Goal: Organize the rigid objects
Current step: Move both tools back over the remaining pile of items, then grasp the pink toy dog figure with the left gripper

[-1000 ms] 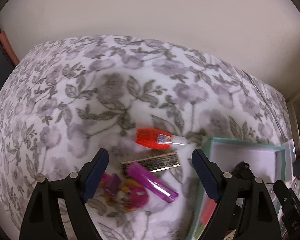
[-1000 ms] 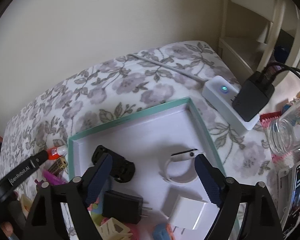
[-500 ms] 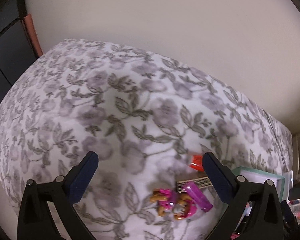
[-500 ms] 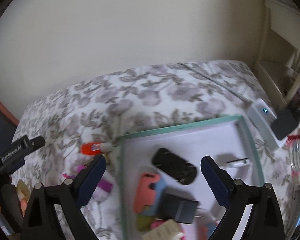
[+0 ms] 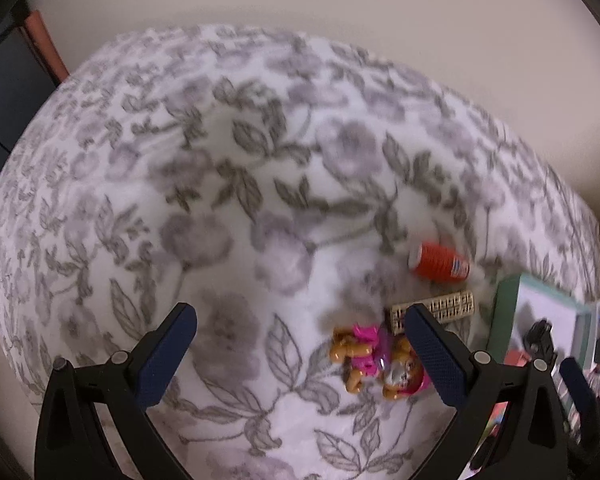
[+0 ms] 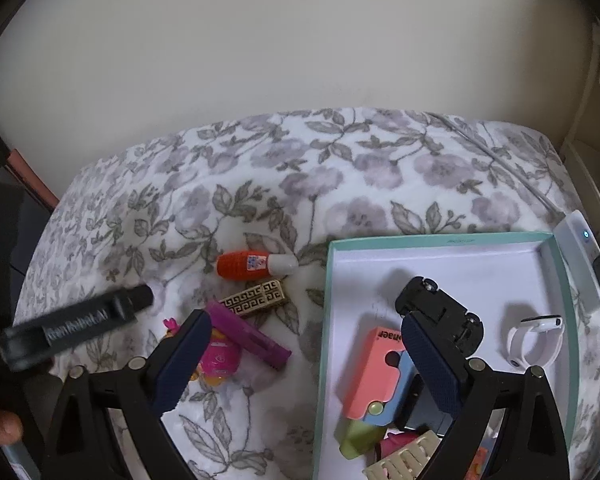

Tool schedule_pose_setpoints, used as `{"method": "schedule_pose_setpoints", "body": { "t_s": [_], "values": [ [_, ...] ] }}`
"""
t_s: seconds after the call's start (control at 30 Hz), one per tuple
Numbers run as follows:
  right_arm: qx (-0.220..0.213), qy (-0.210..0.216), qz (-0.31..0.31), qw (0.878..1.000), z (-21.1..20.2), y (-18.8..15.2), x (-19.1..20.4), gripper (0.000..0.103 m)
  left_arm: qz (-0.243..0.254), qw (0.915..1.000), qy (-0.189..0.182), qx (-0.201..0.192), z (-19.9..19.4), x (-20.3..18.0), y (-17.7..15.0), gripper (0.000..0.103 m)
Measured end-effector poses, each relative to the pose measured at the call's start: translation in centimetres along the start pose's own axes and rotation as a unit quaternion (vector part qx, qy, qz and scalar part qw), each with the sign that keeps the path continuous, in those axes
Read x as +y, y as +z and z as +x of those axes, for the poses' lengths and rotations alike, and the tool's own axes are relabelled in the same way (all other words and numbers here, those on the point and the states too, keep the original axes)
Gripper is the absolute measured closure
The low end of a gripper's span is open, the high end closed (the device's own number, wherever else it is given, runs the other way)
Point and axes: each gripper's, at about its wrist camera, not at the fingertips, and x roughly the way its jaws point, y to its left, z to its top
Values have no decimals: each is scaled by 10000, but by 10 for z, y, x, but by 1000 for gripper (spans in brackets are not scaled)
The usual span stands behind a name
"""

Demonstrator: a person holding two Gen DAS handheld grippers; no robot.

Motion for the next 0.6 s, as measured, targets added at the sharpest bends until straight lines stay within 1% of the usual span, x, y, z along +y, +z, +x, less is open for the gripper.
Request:
{"method": "schedule_pose_setpoints", "body": {
  "t_s": [0.1,0.2,0.27,0.5,0.6],
  "values": [
    [4,-117,81,9999,-2,1,-7,5,108,9998,-110,141,5,-7,-5,0],
    [-17,-226,249,9994,-5,3,-18,5,248,9987,-328,318,10,-17,-9,0],
    [0,-254,406,9989,-5,3,-27,6,385,9976,-396,428,14,-24,-13,0],
    [-11,-276,693,9972,-8,2,-44,5,974,9915,-429,752,31,-53,-29,0],
    [12,-273,735,9969,-6,2,-46,5,1214,9887,-395,782,34,-65,-36,0]
  ]
}}
